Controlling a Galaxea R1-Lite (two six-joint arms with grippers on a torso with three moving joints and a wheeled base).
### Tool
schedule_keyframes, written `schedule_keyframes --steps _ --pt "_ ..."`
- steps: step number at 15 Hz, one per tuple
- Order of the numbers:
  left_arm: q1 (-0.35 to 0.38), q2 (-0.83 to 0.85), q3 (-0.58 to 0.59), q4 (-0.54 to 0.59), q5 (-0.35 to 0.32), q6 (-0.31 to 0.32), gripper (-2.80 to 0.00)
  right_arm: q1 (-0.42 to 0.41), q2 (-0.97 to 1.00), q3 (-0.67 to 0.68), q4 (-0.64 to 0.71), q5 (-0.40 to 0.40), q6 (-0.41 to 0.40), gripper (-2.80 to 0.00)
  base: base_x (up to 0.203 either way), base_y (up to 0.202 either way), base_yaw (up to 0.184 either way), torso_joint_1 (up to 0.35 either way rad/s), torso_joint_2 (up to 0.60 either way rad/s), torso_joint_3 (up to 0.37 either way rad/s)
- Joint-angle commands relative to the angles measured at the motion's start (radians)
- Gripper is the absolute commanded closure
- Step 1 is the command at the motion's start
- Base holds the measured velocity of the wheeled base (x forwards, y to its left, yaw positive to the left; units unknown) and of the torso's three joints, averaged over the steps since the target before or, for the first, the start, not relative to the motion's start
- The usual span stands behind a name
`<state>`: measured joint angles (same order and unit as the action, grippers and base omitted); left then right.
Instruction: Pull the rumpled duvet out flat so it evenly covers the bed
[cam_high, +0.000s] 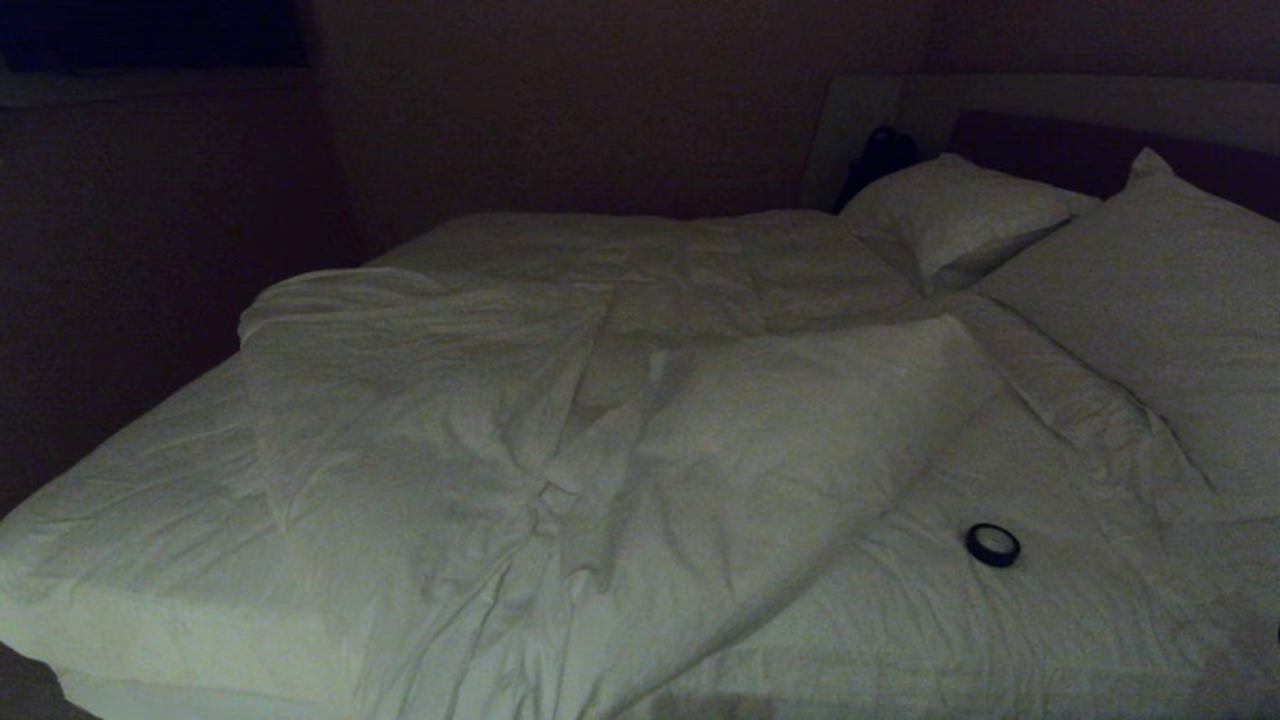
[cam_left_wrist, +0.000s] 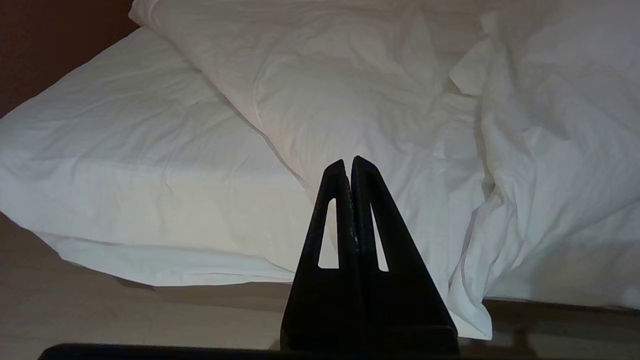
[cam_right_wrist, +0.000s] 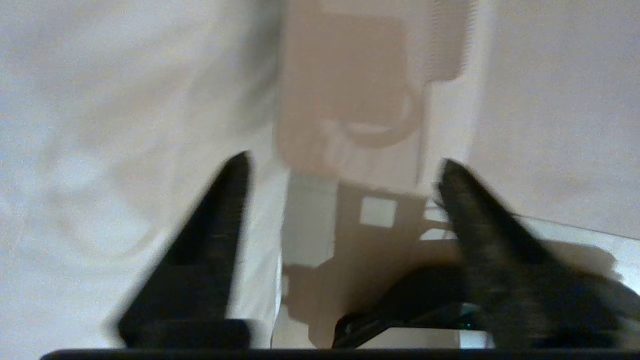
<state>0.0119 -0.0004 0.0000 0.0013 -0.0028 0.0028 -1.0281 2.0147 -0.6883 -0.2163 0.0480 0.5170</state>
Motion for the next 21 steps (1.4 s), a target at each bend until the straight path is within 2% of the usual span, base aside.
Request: schedule_keyframes --steps 1,8,11,14,18,21 --pt "0.0 0.0 -0.001 0.0 0.0 0.0 0.0 0.015 -0.038 0.059 -0.142 0.087 -0.025 0.0 0.0 0.0 0.0 0.0 0.0 0.0" --pt "0.0 0.0 0.0 0.0 0.0 0.0 0.0 0.056 -0.081 0.082 -0.151 0.117 -0.027 0.0 0.0 0.0 0.0 0.0 0.0 0.0" --pt "0.0 0.0 0.0 0.0 0.0 0.0 0.0 0.151 -0.168 0.086 -0.127 0.118 -0.022 0.0 0.0 0.0 0.0 0.0 0.0 0.0" --pt "0.0 0.0 0.0 0.0 0.0 0.0 0.0 0.266 -0.273 0.062 -0.029 0.114 -0.019 0.0 0.0 0.0 0.0 0.0 0.0 0.0" --pt "0.0 0.0 0.0 0.0 0.0 0.0 0.0 0.455 -0.347 -0.113 0.206 0.102 0.019 0.0 0.0 0.0 0.0 0.0 0.0 0.0" --pt "0.0 0.0 0.0 0.0 0.0 0.0 0.0 0.56 -0.331 -0.242 0.338 0.1 0.061 0.0 0.0 0.0 0.0 0.0 0.0 0.0"
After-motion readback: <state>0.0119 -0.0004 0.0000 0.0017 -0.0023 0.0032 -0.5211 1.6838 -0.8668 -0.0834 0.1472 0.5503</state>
